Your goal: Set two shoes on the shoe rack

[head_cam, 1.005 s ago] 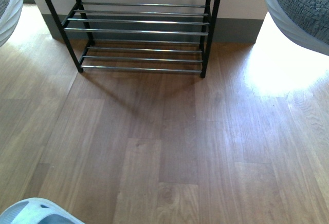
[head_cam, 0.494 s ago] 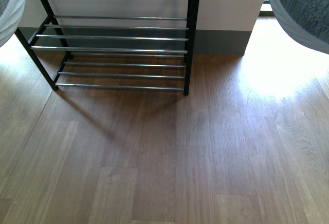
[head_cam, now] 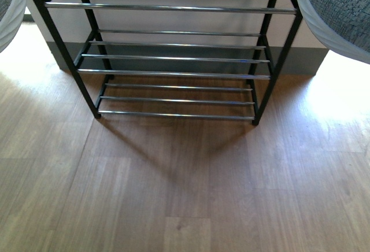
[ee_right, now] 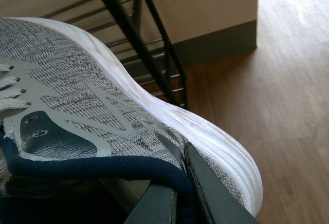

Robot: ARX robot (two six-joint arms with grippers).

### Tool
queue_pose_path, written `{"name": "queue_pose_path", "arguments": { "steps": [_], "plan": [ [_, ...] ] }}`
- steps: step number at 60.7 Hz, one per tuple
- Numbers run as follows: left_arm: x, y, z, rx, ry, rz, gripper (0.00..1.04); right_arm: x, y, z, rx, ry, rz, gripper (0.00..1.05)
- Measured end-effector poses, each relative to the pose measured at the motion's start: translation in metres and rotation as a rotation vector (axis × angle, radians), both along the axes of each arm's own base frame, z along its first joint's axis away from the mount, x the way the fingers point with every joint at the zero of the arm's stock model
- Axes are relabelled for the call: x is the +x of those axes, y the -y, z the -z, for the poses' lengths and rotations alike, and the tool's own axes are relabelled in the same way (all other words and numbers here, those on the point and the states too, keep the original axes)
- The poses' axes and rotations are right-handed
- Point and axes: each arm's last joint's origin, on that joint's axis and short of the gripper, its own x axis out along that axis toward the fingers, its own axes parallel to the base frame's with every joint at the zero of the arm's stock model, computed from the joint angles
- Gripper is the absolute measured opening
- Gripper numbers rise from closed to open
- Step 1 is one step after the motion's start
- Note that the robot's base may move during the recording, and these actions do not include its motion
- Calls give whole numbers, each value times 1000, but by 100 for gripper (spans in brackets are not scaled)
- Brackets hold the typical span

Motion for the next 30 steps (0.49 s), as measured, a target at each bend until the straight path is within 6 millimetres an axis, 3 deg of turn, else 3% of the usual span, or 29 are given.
{"name": "queue_pose_path", "arguments": {
  "steps": [30],
  "plan": [
    [0,0,0,-2,-3,3,2,0,0,0,-1,0,4,1]
  ]
}}
